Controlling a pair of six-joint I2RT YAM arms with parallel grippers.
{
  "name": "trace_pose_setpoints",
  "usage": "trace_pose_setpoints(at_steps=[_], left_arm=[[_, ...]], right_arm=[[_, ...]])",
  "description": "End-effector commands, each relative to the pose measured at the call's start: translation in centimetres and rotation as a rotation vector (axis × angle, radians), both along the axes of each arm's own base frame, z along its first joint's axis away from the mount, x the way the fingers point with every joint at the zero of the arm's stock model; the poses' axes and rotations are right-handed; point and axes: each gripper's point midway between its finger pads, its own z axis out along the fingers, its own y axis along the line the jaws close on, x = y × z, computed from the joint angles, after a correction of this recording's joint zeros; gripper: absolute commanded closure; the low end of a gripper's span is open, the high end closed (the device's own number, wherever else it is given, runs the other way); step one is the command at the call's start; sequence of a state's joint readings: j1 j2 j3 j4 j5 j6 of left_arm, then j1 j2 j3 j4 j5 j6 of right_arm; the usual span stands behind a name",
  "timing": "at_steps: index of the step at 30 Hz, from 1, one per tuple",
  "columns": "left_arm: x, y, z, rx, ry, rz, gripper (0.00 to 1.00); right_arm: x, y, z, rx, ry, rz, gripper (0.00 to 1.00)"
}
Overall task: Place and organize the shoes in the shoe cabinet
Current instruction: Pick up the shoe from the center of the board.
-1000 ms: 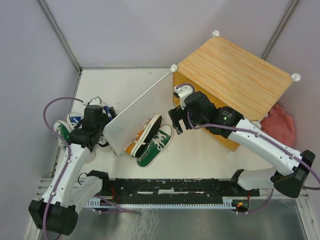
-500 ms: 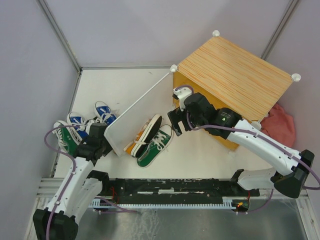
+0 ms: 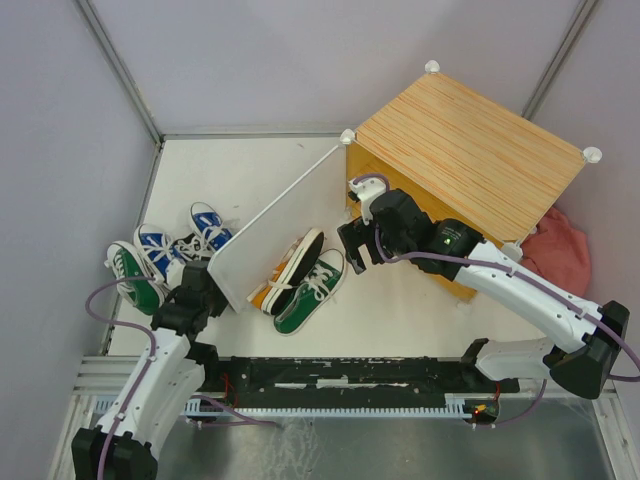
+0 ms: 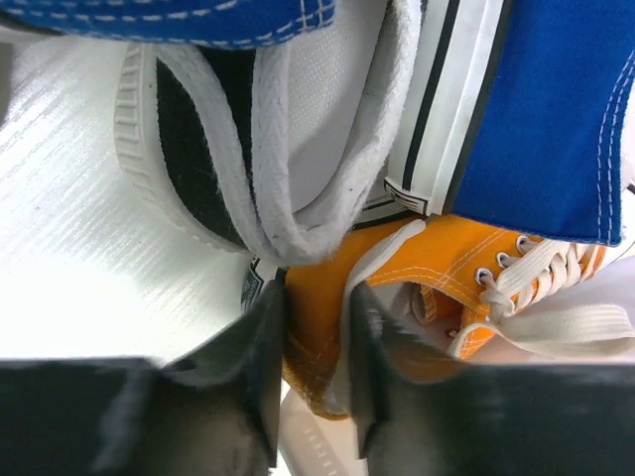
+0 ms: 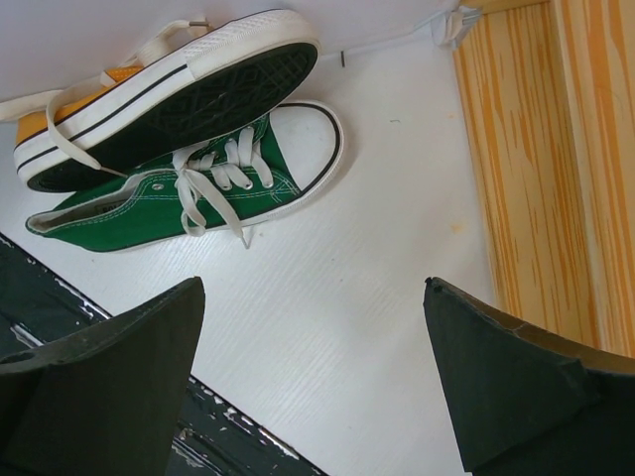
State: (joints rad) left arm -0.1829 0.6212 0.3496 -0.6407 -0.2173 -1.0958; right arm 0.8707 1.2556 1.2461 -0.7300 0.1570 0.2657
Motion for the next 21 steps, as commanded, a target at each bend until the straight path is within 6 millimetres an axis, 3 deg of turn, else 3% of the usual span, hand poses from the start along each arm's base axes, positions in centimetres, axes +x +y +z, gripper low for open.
trace_pose_setpoints(at_steps=[1,3,8,12,16,21], left_arm=[[0.9,-0.3,-0.5,-0.058,-0.052,0.057,0.79],[1.1,-0.3,0.1,-0.055,-0.079,0.047,0.96],[2.1,0.1,4.7,-0.029,-0.202,0.031,0.97],[2.9,2.0,11.1,0.085,-0.306,0.055,0.97],[3.5,3.9,19.1,0.194,-0.433,0.08,0.97],[3.6,5.8,26.0,0.294,-0.558,0.131,0.97]], right_arm=[[0.5,0.5,1.5,0.066,-0.033,-0.012,0.01],[0.4,0.5,1.5,0.067,-0.032,-0.012,0.01],[0.6,0.6,1.5,0.072,-0.031,-0.018,0.01],[0.7,0.9,1.8,0.083,-0.029,-0.014,0.01],[0.7,1.2,2.0,0.089,-0.025,-0.005,0.01],[0.7,1.5,1.9,0.084,-0.018,0.01,0.01]])
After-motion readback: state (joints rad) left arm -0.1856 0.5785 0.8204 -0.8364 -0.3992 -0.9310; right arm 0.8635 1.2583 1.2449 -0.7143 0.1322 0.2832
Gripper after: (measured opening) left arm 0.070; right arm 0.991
